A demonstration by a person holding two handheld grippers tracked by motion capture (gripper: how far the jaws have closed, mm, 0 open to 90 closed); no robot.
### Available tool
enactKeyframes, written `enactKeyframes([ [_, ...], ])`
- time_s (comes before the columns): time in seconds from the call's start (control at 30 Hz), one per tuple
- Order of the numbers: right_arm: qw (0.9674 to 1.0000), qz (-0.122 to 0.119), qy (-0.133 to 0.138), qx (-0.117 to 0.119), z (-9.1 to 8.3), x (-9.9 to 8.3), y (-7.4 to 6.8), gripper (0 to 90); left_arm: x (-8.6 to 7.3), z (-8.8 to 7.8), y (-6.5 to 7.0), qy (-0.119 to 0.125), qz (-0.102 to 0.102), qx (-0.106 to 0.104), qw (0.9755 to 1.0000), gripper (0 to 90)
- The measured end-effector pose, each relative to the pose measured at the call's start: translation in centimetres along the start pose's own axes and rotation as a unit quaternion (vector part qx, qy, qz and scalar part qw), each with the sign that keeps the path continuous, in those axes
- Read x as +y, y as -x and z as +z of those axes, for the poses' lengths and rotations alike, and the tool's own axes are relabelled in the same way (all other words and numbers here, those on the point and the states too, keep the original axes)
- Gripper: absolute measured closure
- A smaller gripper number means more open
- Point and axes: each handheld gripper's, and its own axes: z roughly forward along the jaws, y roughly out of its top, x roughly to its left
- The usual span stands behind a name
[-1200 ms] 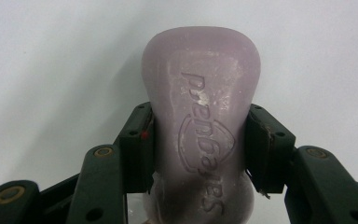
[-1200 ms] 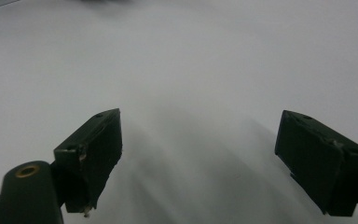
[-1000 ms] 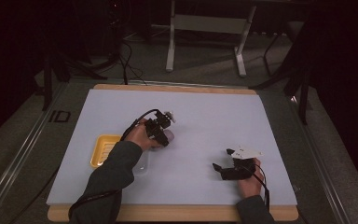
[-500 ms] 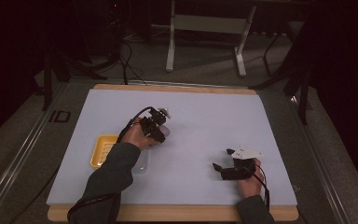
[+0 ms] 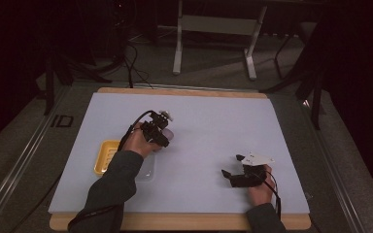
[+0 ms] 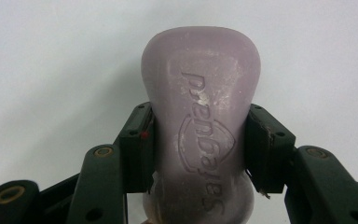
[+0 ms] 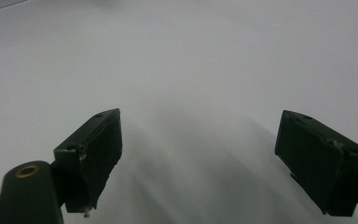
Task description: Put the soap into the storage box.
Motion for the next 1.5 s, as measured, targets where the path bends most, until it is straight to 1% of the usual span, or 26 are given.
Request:
enactKeyframes([
  [0.2,1.0,0.002,0.003,-0.001,0.0,0.0,0.0,14.4,-0.5,-0.5,-0.4,0.001,-0.007,0.008,0.9999,49.8],
  [0.27,1.0,0.003,0.003,-0.001,-0.1,0.0,0.0,14.4,-0.7,-0.7,-0.5,0.004,-0.013,0.009,0.9999,49.8],
  [0.57,1.0,0.002,0.004,-0.002,-0.1,0.0,0.0,14.4,-1.4,-1.5,-1.1,0.014,-0.025,0.014,0.9995,49.7],
  [0.87,1.0,0.002,0.004,-0.002,-0.1,0.0,0.0,14.4,-2.2,-2.0,-1.6,0.018,-0.03,0.02,0.9992,49.8],
  [1.03,1.0,0.002,0.004,-0.003,-0.1,0.0,0.0,14.4,-2.6,-2.5,-2.0,0.023,-0.037,0.02,0.9989,49.7],
  [1.1,1.0,0.002,0.004,-0.003,-0.1,0.0,0.0,14.4,-2.7,-2.6,-2.1,0.022,-0.036,0.021,0.9989,49.8],
  [1.2,1.0,0.002,0.004,-0.003,-0.1,0.0,0.0,14.4,-3.1,-2.8,-2.4,0.026,-0.043,0.021,0.9985,49.8],
  [1.27,1.0,0.002,0.004,-0.003,-0.1,0.0,0.0,14.4,-3.2,-2.9,-2.5,0.026,-0.043,0.022,0.9985,49.8],
  [1.3,1.0,0.001,0.005,-0.004,-0.1,0.0,0.0,14.4,-3.5,-3.2,-2.8,0.029,-0.048,0.022,0.9982,49.7],
  [1.33,1.0,0.002,0.005,-0.004,-0.1,0.0,0.0,14.4,-3.6,-3.3,-2.9,0.03,-0.048,0.023,0.9981,49.8],
  [1.4,1.0,0.002,0.005,-0.004,-0.1,0.0,0.0,14.4,-3.8,-3.4,-3.2,0.033,-0.051,0.017,0.998,49.7],
  [1.43,1.0,0.002,0.005,-0.004,-0.1,0.0,0.0,14.4,-3.9,-3.5,-3.3,0.036,-0.056,0.013,0.9977,49.8],
  [1.5,1.0,0.002,0.005,-0.004,-0.1,0.0,0.0,14.4,-4.1,-3.6,-3.5,0.036,-0.059,0.015,0.9975,49.8],
])
